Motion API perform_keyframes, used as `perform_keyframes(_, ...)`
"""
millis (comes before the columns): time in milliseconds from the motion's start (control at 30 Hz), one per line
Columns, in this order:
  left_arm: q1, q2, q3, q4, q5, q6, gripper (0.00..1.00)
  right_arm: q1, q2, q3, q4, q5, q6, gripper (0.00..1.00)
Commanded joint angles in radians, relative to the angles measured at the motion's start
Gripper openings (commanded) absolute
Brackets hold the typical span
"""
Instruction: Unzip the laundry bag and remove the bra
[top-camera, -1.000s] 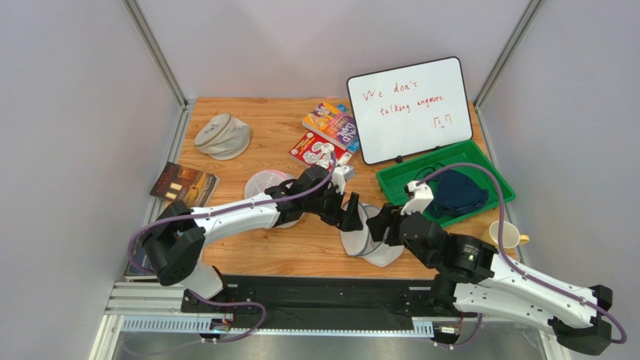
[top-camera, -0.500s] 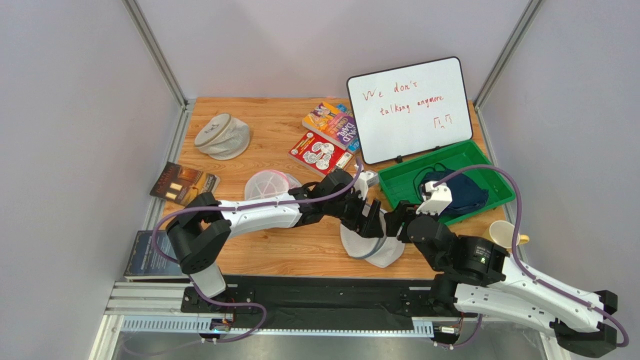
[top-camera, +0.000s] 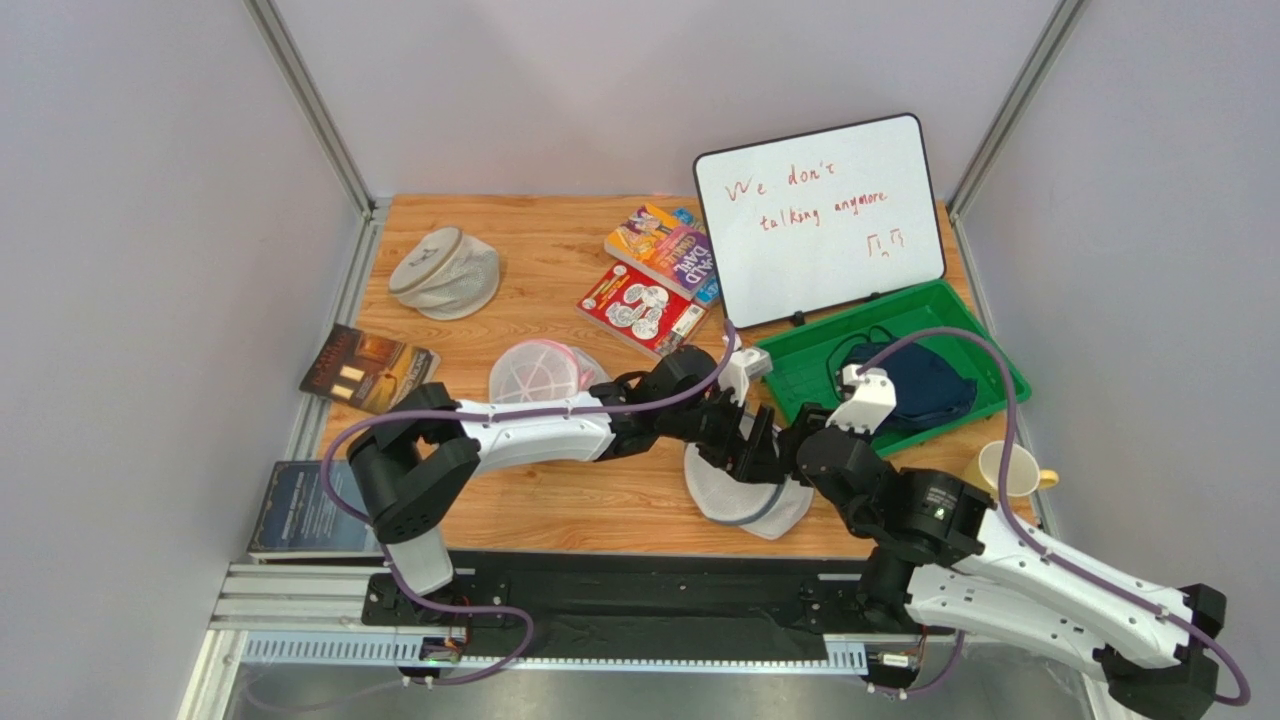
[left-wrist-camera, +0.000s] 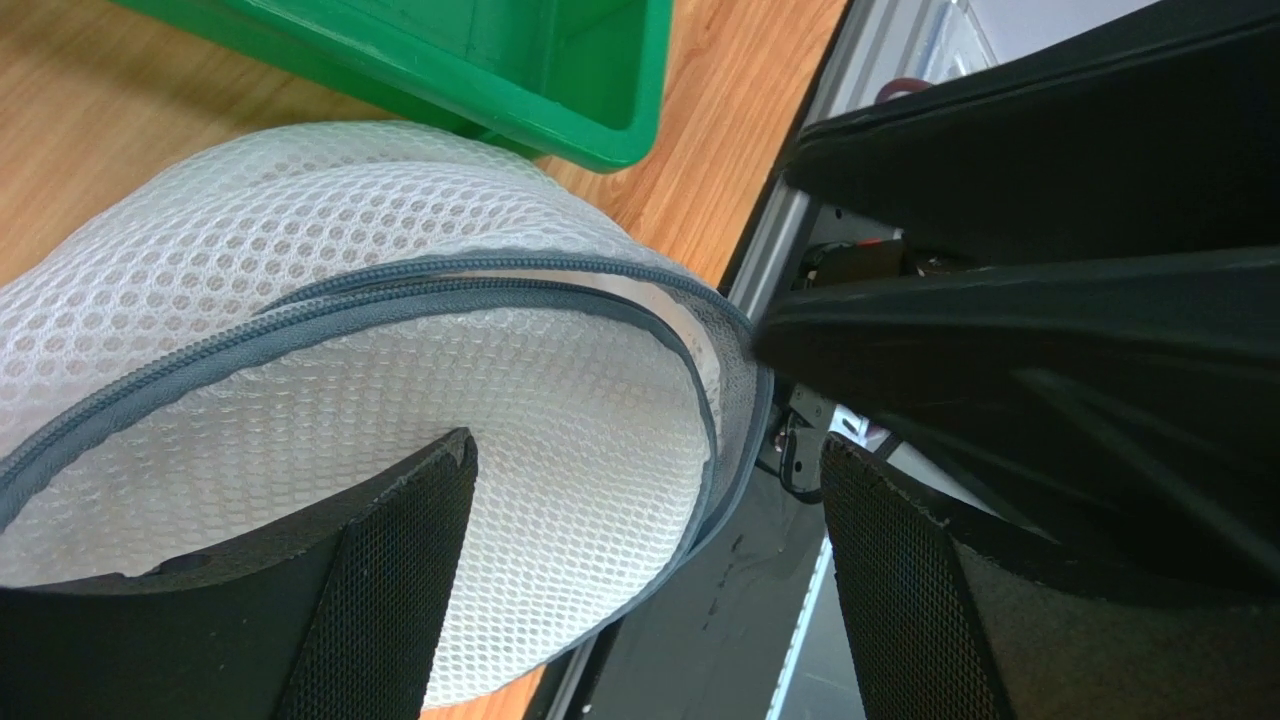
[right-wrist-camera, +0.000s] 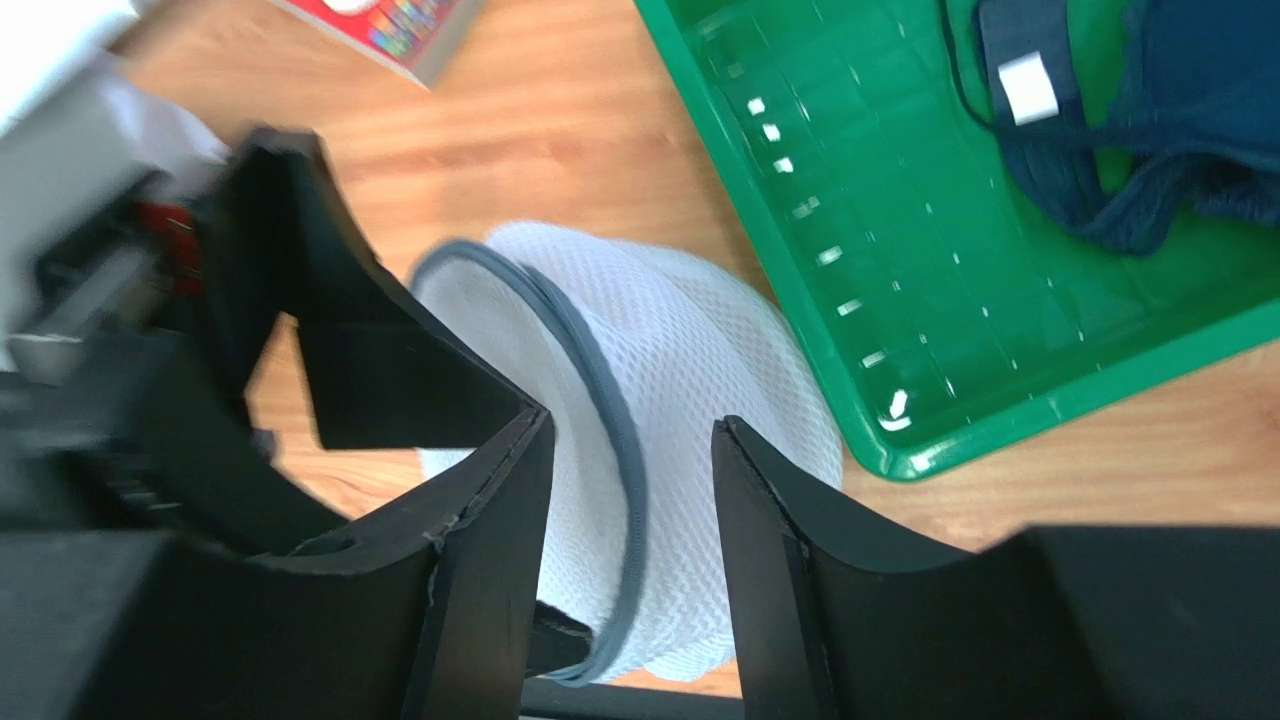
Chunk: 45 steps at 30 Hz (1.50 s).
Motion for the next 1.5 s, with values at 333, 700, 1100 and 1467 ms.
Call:
perform_keyframes(333,-0.032,0.095,0.019,0.126,0.036,-0.002,0.88,-0.060,-0.030,-0.098,-0.009,-0.024,0.120,0.49)
perform_keyframes(700,-0.031,-0.125,0.014,-0.109,-0.120,0.122,0.91,-0.061,-0.023,0.004,-0.012,-0.023,0.023,0.57)
perform_keyframes(1100,0.195,-0.397,-0.113,-0.324,-0.251,0.171,0.94,-0.216,0.013,0.008,0.155,-0.110,-0.174,0.59)
perform_keyframes(1467,0.711,-0.771,-0.185,-0.526,-0.231,0.222,0.96,-0.774,0.013,0.000,0.334,-0.558,-0.350,0.59)
